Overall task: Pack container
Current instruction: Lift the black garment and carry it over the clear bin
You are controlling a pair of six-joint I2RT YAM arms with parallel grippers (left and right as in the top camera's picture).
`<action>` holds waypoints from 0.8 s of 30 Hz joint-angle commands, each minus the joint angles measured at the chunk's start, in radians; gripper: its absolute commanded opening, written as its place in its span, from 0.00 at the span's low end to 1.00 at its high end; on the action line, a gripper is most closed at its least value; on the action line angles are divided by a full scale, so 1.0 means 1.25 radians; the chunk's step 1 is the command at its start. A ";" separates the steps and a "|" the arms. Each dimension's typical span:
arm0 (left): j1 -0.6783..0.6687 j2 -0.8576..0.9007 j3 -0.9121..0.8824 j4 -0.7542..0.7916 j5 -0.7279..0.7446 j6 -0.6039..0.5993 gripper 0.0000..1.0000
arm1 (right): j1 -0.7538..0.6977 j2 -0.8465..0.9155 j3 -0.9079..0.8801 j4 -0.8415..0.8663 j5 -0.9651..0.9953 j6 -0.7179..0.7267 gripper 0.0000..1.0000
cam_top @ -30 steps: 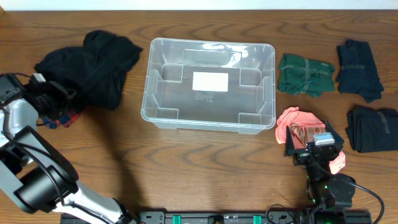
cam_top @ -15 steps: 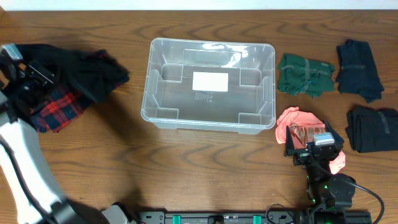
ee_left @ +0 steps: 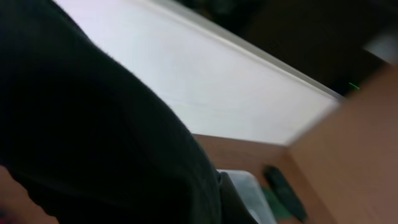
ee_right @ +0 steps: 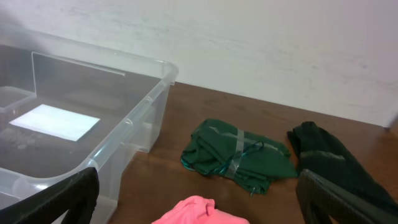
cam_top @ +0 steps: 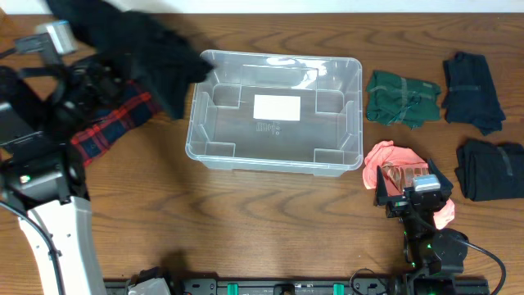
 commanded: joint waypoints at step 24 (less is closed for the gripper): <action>-0.403 0.231 0.008 0.091 0.224 0.148 0.06 | 0.006 -0.004 -0.002 -0.003 0.005 0.008 0.99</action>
